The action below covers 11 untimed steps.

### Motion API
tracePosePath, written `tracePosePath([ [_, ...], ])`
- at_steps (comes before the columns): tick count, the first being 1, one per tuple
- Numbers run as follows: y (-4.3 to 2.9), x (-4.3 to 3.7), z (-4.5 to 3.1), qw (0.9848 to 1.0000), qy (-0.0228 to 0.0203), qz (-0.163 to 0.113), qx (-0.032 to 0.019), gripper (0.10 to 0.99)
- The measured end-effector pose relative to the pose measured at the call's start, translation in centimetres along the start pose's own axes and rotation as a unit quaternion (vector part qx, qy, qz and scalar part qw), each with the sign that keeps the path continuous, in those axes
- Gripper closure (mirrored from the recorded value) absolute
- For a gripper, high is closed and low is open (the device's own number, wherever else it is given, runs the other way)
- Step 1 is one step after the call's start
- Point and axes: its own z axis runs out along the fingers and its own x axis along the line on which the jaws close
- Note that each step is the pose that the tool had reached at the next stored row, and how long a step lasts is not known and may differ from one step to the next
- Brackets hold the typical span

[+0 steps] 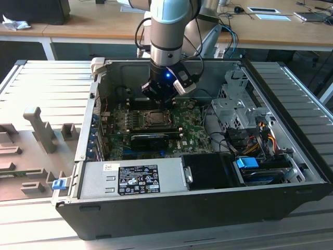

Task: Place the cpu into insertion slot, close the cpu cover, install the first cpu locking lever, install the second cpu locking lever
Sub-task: 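Install the first cpu locking lever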

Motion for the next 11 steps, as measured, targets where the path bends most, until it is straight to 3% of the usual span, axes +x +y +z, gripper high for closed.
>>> tracePosePath([
  [1,0.01,-0.01,-0.05,1.0000,-0.0001,0.000,-0.0001,0.980],
  [6,0.12,-0.04,0.26,0.9998,0.0027,0.000,0.0184,0.980],
  [8,0.17,-0.06,0.35,0.9998,0.0029,0.000,0.0213,0.980],
  [11,0.19,-0.08,0.40,0.9998,0.0026,0.000,0.0209,0.980],
])
